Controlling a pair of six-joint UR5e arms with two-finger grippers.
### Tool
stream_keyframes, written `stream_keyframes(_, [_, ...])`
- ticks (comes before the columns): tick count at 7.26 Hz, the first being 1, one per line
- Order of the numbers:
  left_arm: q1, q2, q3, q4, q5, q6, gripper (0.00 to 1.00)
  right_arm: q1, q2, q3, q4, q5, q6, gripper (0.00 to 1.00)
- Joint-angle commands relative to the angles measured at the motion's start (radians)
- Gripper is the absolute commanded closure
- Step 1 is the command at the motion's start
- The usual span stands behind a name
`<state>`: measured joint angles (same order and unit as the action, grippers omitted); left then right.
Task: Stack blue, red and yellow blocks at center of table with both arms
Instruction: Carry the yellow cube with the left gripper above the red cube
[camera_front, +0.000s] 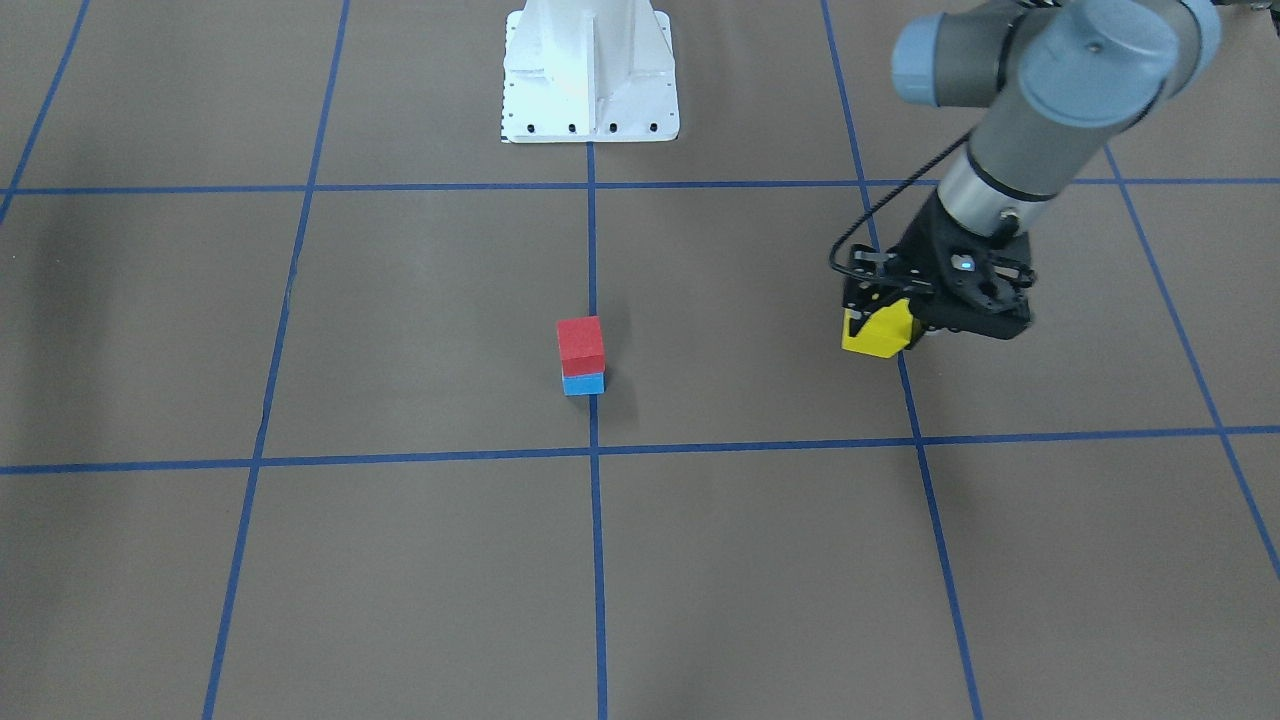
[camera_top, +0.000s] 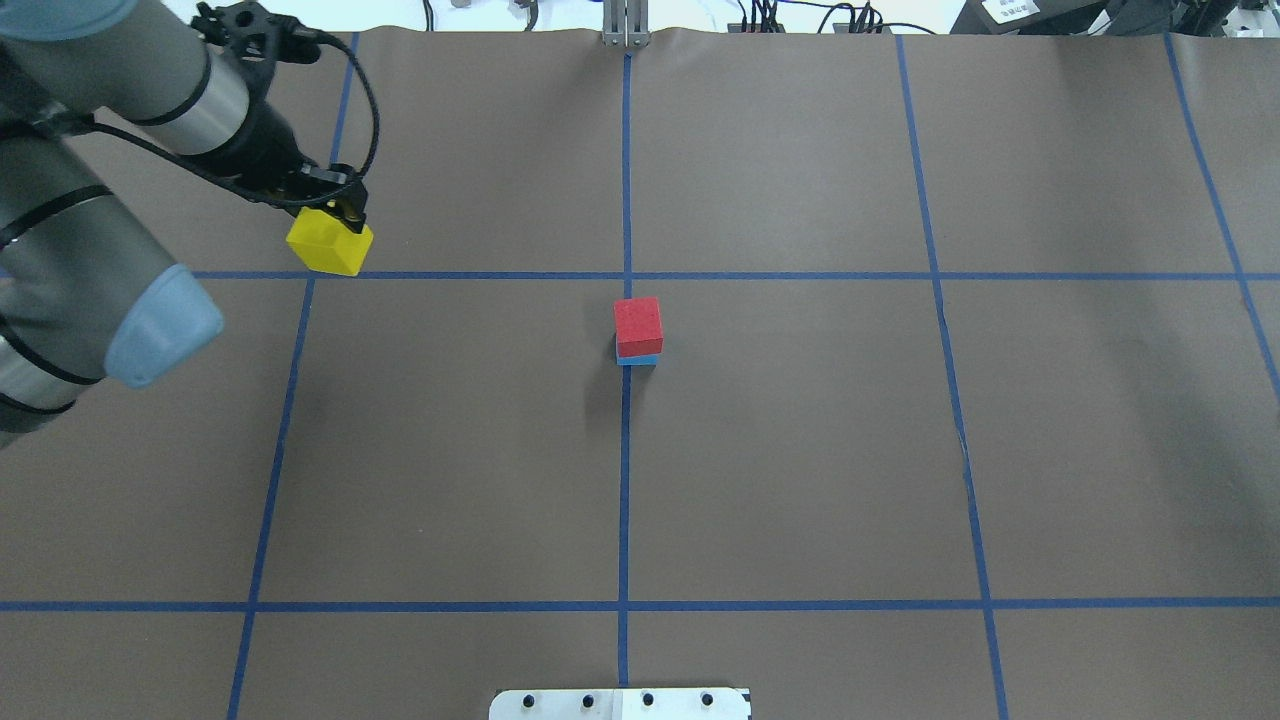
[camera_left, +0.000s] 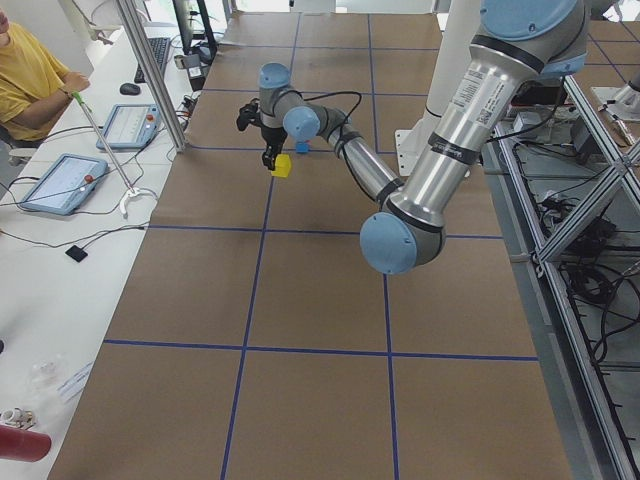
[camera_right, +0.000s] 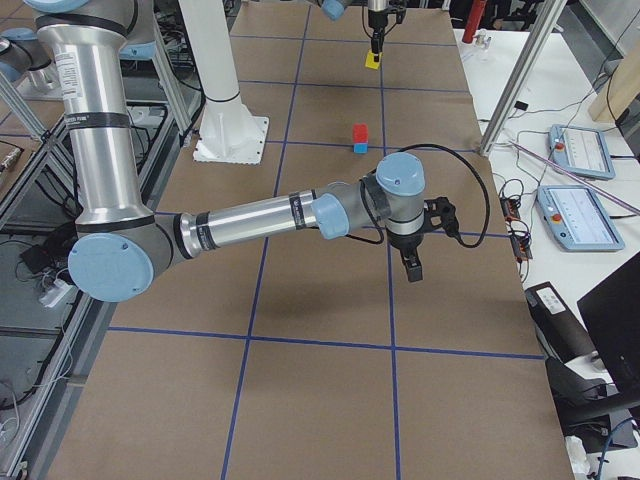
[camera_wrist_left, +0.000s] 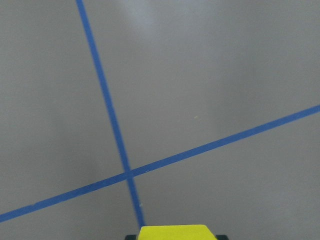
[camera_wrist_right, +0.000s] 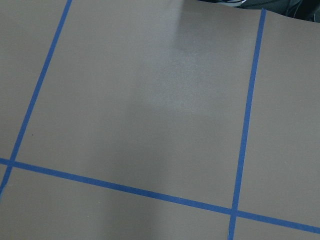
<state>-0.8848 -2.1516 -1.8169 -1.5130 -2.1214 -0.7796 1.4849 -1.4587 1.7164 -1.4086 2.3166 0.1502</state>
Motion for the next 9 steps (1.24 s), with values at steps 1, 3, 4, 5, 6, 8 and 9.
stream_keyframes(1, [0.156, -0.277, 0.124, 0.115, 0.125, -0.267, 1.00, 0.000, 0.000, -0.001, -0.001, 0.000, 0.000, 0.00])
stream_keyframes(3, [0.219, -0.466, 0.357, 0.106, 0.188, -0.345, 1.00, -0.002, 0.001, 0.000, -0.001, 0.001, 0.002, 0.00])
stream_keyframes(4, [0.234, -0.462, 0.363, 0.102, 0.204, -0.345, 0.92, 0.000, 0.001, -0.001, 0.000, 0.001, 0.002, 0.00])
stream_keyframes(5, [0.250, -0.462, 0.363, 0.103, 0.205, -0.346, 0.89, 0.000, 0.000, -0.001, 0.000, 0.001, 0.002, 0.00])
stream_keyframes(6, [0.279, -0.461, 0.364, 0.102, 0.231, -0.368, 0.87, 0.000, 0.001, 0.000, 0.000, 0.001, 0.002, 0.00])
stream_keyframes(8, [0.299, -0.462, 0.379, 0.079, 0.248, -0.409, 0.84, 0.000, 0.001, 0.000, 0.000, 0.001, 0.002, 0.00])
stream_keyframes(9, [0.300, -0.462, 0.386, 0.076, 0.267, -0.411, 0.78, 0.000, 0.001, 0.000, -0.001, 0.001, 0.002, 0.00])
